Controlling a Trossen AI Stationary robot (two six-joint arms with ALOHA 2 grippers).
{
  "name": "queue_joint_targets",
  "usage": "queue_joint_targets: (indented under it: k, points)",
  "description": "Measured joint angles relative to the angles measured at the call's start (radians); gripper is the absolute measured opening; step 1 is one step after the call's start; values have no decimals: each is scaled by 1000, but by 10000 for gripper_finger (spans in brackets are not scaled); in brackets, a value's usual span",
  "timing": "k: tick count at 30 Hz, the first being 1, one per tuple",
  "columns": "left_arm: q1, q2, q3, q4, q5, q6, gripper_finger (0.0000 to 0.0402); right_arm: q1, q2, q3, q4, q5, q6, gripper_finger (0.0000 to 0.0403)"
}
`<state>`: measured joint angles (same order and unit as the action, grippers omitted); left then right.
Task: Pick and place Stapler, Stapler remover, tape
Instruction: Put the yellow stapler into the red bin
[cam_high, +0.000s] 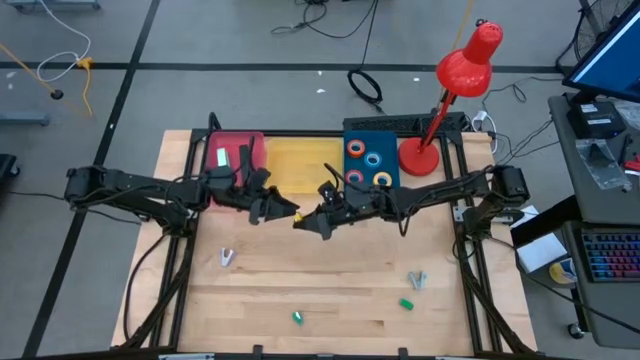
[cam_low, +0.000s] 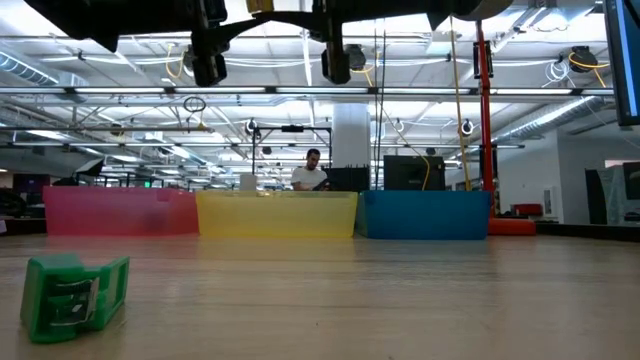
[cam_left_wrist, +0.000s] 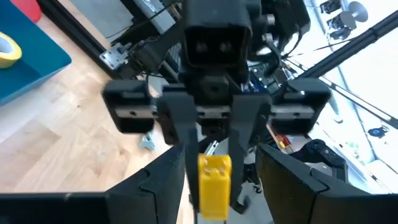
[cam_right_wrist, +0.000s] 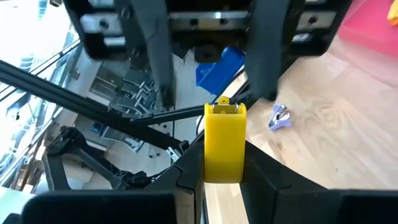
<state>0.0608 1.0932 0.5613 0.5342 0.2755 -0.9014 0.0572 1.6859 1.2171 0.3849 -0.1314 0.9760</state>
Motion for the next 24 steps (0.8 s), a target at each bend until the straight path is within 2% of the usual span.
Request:
queue_joint_targets:
  k: [24]
  points:
    - [0, 18, 2, -15, -59, 23, 195, -21, 1, -1, 24, 55, 5, 63]
